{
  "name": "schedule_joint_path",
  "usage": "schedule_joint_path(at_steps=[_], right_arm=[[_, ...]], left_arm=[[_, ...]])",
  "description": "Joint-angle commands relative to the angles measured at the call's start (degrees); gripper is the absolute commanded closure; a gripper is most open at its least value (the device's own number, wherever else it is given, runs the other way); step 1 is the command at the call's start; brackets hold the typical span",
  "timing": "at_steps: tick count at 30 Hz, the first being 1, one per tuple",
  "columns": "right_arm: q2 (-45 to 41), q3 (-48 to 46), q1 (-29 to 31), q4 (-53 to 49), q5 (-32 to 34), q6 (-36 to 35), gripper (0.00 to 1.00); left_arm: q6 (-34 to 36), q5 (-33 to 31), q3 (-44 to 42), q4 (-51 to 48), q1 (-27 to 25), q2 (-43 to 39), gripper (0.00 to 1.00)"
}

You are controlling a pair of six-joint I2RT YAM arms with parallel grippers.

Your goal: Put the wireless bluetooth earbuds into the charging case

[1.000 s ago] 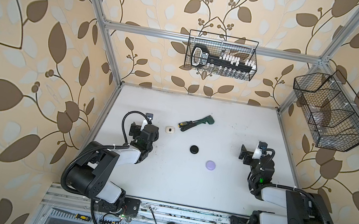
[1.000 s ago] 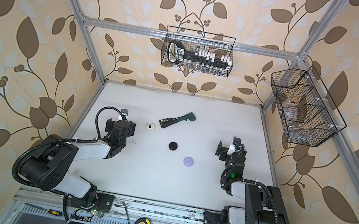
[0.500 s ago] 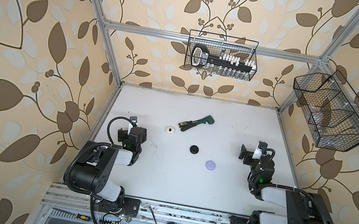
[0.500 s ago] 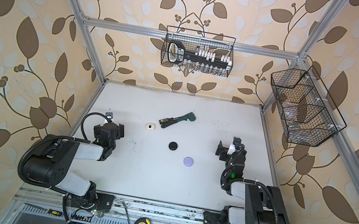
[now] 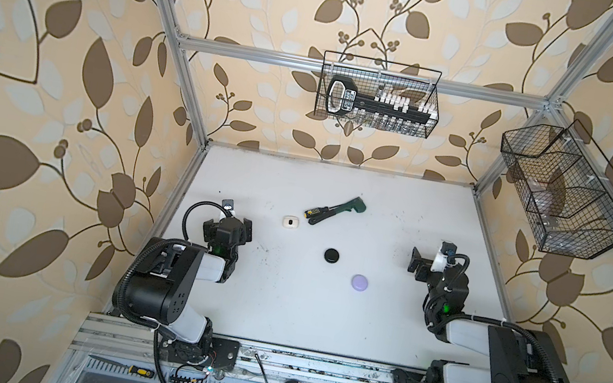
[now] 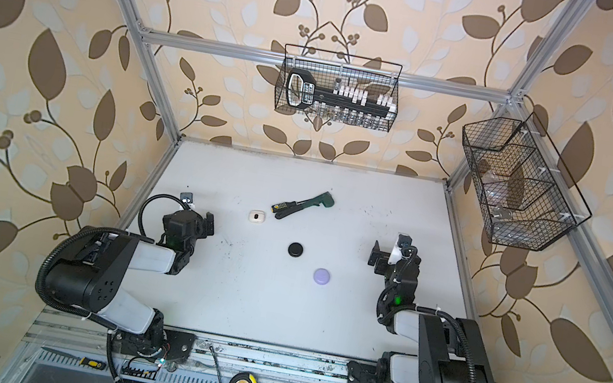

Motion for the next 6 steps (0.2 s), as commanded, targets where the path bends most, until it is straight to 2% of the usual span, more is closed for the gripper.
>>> schedule_joint_path(at_steps=[1,6], right_arm=[[-0.2,0.5,0.4,1.6,-0.4,-1.2,0.0],[-0.6,-0.1,1.2,2.3,0.8,-1.8,0.0]], left_arm=[[-0.9,0.9,0.9,1.2,0.6,-0.9,0.01],[-0.9,0.8,0.9,1.3,0.6,-0.9,0.01]])
